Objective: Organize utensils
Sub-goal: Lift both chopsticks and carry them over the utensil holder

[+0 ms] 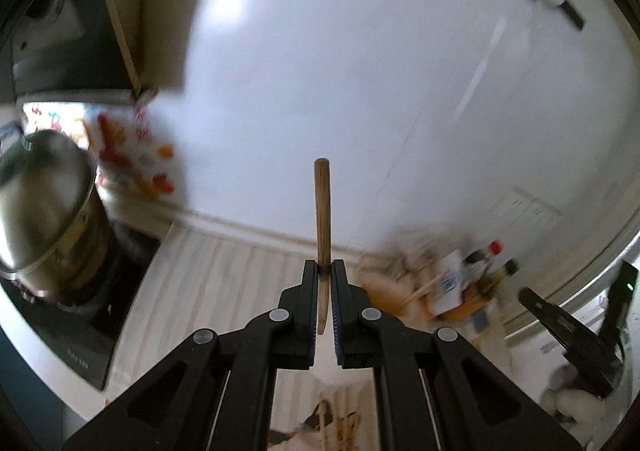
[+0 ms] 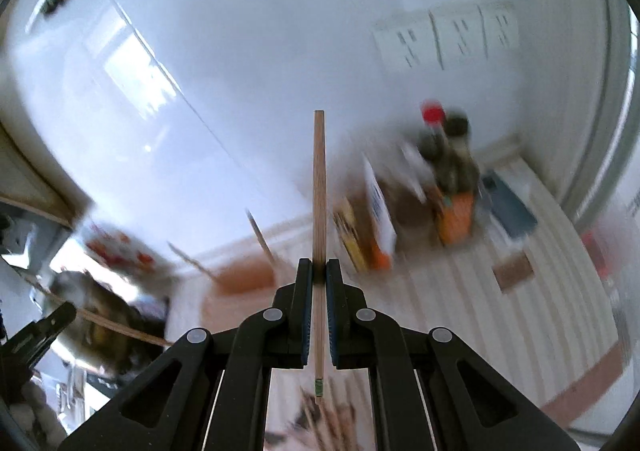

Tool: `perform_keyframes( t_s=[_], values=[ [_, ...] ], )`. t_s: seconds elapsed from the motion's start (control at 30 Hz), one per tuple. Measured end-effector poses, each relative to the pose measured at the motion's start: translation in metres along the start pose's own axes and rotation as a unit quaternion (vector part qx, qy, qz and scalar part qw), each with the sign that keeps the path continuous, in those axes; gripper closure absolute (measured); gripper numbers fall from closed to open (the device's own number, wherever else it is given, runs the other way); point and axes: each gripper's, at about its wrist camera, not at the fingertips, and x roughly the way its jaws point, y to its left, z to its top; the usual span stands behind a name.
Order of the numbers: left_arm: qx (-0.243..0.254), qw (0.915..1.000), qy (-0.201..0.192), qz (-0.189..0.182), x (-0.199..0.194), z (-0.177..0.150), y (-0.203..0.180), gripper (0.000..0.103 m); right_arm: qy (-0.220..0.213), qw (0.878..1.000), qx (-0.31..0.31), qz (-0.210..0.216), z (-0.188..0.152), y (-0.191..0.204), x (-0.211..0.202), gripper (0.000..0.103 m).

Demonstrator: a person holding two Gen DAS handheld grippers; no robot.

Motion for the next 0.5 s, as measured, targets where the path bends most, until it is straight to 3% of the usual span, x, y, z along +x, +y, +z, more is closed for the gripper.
perform_keyframes(
  t_s=[0.2,0.5],
  values=[
    [0.001,0.9997,-0.005,-0.024,0.014,0.020,-0.022,0.099,-0.033,0.999,-0.004,0.012,0.045,0.030,0.009,0.096],
    [0.000,0.9983,0.055,-0.020,0.106,0.017,-0.044,0.099,-0.037,0.999,-0.015,-0.008,0.055,0.057,0.065,0.096]
  ],
)
